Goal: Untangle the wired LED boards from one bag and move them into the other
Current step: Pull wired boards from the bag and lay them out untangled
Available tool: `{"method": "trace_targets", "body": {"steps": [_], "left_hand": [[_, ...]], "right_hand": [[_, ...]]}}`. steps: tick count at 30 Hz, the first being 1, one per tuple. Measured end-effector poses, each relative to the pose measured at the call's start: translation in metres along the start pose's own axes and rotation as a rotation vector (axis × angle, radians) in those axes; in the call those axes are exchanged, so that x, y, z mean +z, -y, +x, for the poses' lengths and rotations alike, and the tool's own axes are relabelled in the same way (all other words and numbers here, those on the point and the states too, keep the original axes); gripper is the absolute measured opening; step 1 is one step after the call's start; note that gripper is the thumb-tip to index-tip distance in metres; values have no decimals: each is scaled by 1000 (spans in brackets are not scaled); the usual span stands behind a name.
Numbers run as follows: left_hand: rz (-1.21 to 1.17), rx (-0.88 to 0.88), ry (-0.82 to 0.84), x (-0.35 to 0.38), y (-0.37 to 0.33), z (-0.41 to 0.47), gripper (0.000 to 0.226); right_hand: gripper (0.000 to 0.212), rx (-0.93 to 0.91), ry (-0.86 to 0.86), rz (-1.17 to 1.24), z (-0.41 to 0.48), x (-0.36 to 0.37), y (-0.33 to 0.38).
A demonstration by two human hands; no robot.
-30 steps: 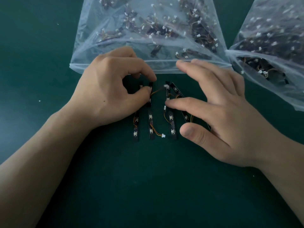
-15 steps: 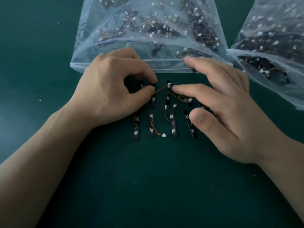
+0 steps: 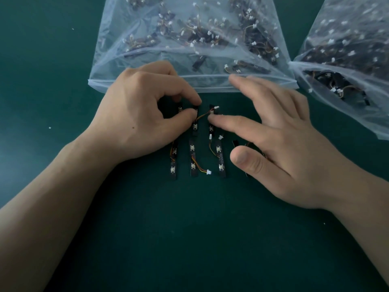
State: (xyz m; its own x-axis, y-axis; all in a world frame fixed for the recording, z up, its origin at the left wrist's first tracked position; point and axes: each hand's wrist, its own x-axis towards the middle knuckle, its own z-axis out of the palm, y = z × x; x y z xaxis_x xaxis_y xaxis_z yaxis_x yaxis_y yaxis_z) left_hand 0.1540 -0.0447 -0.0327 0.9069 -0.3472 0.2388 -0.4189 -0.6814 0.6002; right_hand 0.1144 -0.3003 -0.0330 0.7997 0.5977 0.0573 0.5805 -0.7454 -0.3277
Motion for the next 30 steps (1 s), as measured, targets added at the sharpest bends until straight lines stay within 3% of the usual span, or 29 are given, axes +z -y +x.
{"method": "trace_targets", "body": {"steps": [3, 9, 17, 24, 30], "left_hand": [[2, -1, 4, -1, 0, 0, 15], [-21, -22, -1, -1, -1, 0, 17], [-18, -32, 1, -2, -2, 0, 19], [-17, -27, 0, -2, -2, 0, 19], [-20, -23, 1, -2, -2, 0, 20]], "right_hand": [[72, 4, -33, 66, 0, 0, -1], [53, 117, -260, 295, -4, -2, -6], [55, 140, -203, 242, -3, 0, -4], [59, 194, -323, 220, -4, -1, -6], [69, 160, -300, 244, -4, 0, -7]]}}
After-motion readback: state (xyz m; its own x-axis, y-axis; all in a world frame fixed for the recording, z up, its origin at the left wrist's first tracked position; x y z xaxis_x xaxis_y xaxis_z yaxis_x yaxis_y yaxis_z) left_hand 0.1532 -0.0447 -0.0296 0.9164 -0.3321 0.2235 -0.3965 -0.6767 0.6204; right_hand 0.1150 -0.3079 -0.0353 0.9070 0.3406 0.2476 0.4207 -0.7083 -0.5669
